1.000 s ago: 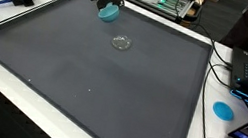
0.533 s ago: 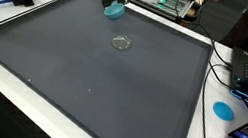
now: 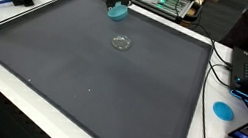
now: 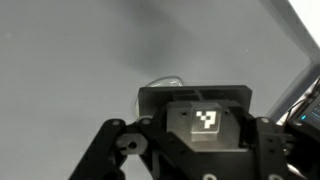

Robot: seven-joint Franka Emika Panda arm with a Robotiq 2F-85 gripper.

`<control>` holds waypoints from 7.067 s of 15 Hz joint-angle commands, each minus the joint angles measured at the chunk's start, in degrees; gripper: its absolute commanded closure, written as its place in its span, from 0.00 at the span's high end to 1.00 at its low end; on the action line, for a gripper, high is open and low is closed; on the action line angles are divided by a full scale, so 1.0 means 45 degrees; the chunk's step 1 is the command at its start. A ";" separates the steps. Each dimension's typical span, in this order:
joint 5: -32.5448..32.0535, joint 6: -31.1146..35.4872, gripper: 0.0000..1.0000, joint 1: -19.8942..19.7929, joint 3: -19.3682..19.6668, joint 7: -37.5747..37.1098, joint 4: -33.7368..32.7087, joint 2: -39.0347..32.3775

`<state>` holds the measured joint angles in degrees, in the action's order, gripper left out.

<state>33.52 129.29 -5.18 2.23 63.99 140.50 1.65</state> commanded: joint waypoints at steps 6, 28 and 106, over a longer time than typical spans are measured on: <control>-0.3128 0.1520 0.31 0.1071 -0.0582 -0.4970 0.0856 0.0752; -0.9867 0.1441 0.31 0.3115 -0.2814 -1.4216 -0.0350 0.0135; -0.9183 -0.1631 0.31 0.2017 -0.0809 -0.4793 -0.1253 -0.0179</control>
<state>-8.41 120.34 4.44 -1.12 39.93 132.58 2.03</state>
